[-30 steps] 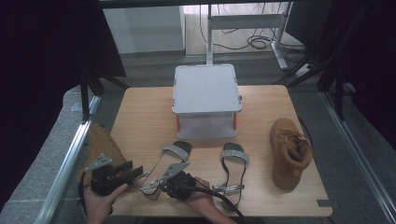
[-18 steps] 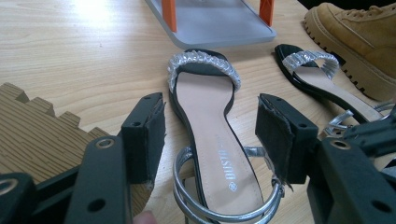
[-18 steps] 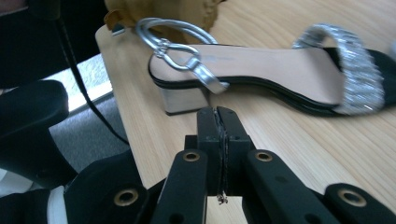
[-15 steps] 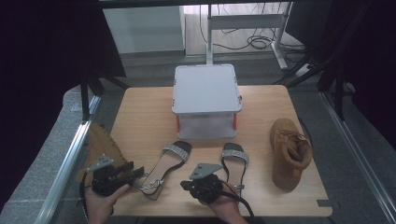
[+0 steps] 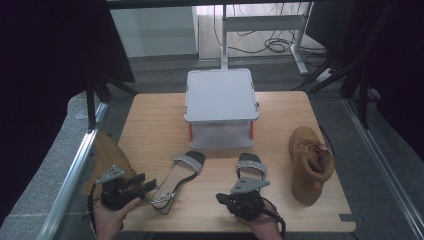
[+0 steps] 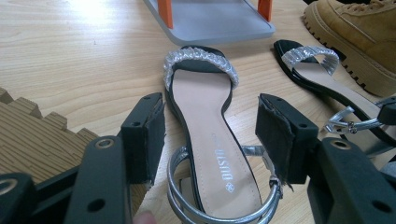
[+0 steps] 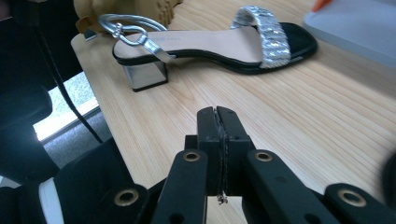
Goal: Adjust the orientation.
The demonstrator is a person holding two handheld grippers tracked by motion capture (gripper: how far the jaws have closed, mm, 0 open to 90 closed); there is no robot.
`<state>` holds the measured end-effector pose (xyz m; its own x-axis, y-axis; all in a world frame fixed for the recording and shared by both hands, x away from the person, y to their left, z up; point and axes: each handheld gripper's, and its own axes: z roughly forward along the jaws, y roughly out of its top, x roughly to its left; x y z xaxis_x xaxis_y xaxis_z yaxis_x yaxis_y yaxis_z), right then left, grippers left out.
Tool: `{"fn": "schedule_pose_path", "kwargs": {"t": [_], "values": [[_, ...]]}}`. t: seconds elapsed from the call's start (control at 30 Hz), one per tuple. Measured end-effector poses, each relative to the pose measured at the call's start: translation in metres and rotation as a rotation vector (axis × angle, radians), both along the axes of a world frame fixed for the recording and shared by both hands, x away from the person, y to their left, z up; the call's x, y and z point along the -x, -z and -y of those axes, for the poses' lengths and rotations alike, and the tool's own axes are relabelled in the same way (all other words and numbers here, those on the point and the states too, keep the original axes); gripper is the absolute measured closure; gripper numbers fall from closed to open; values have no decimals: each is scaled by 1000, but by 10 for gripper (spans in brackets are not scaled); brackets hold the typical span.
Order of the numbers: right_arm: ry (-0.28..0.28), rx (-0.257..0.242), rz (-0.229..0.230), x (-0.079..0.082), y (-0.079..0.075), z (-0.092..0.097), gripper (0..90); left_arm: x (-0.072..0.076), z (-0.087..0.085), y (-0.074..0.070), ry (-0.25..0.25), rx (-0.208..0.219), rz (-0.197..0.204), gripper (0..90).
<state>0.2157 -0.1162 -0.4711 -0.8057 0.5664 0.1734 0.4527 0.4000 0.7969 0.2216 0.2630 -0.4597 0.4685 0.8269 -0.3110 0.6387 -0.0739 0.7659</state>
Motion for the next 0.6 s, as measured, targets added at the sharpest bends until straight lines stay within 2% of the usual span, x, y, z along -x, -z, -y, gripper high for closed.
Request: {"fn": "schedule_pose_path", "kwargs": {"t": [0.27,0.43,0.6], "values": [[38,8,-4,5,2,16,894,0,-1,0,-2,0,1,425],[31,27,-10,11,7,16,894,0,-1,1,-1,0,-1,425],[20,70,-34,18,18,13,895,-1,1,2,8,-3,-6,424]]}}
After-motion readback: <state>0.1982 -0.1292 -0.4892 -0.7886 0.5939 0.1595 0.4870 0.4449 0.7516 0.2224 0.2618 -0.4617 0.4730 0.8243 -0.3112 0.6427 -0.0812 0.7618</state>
